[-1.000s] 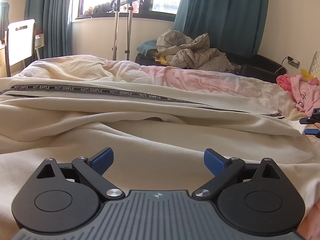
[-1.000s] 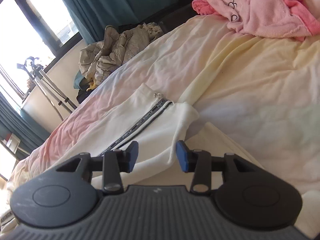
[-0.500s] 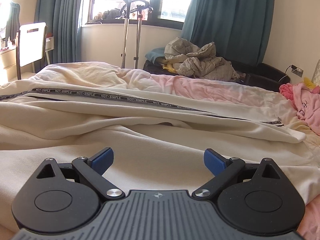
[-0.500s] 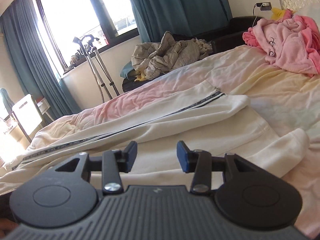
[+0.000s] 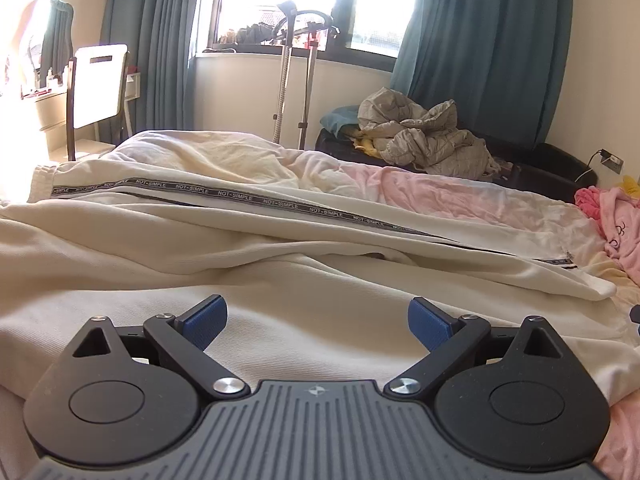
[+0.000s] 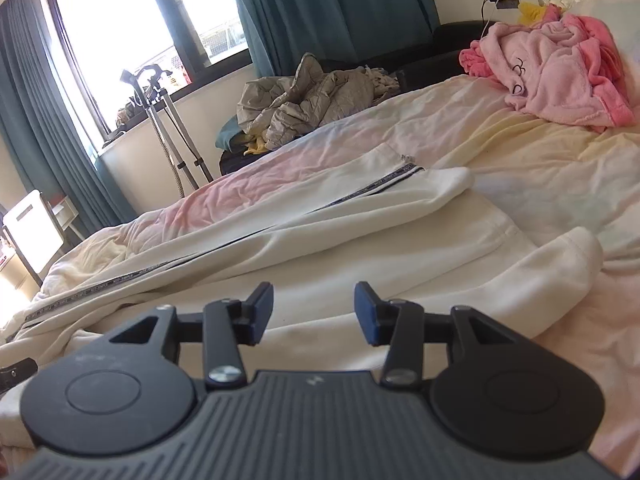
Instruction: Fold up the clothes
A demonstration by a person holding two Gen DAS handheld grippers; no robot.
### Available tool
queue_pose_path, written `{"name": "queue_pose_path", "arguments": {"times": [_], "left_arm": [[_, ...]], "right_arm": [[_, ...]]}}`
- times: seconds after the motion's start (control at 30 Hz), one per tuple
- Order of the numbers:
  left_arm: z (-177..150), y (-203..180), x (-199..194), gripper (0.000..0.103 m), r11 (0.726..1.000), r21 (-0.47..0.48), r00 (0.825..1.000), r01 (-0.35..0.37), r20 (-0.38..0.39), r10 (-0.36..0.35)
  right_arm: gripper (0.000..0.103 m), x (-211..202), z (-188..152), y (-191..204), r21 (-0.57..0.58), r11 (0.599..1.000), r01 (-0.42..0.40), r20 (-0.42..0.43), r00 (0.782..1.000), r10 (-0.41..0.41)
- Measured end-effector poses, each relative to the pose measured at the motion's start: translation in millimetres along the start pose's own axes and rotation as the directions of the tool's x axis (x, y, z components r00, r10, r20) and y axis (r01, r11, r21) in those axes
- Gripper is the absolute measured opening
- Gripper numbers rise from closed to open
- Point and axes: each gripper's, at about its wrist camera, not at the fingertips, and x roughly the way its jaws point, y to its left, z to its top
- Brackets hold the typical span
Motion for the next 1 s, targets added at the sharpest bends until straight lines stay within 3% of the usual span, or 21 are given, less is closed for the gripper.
{"name": "queue_pose_path", "arguments": {"times": [0.13,0.27,0.43,0.6,0.67,0.8,1.0], "left_arm": [[19.2,21.6,-3.9,0.098,0.999,-0.043,1.0,-0.019,-0.015,0.019],[38.7,43.6,-13.8,0.098,0.997,0.0,0.997,-0.072,0.018,0.072],[48.4,89.1,-24.1,0.099,0.981,-0.118,0.986,-0.152,0.056,0.159],[42.1,121.2,-19.8,0.099,0.953,-0.298,0.996,-0.058,0.043,0.074],[41.9,123.7,-18.4,0.099,0.945,-0.316,0.995,-0.078,0.03,0.092],[39.2,127.6,-20.5,0.1,0.943,-0.322,0.995,-0.083,0.031,0.098],[36.5,140.6,-21.1,0.1,0.918,-0.381,0.992,-0.107,0.014,0.122]], "right_arm": [[0.05,4.9,0.8,-10.2,0.051,0.998,0.028,-0.006,1.0,-0.028],[0.052,7.4,2.4,-18.4,0.095,0.993,0.065,0.008,0.998,-0.066],[0.06,5.0,6.0,-26.0,0.167,0.982,0.086,0.039,0.995,-0.094],[0.064,0.8,8.1,-33.9,0.212,0.971,0.11,0.057,0.991,-0.125],[0.076,-2.3,7.2,-38.4,0.237,0.961,0.142,0.07,0.984,-0.163],[0.088,-10.6,5.0,-52.8,0.314,0.917,0.247,0.112,0.949,-0.294],[0.089,-16.3,-8.6,-94.0,0.533,0.769,0.352,0.047,0.895,-0.443]]}}
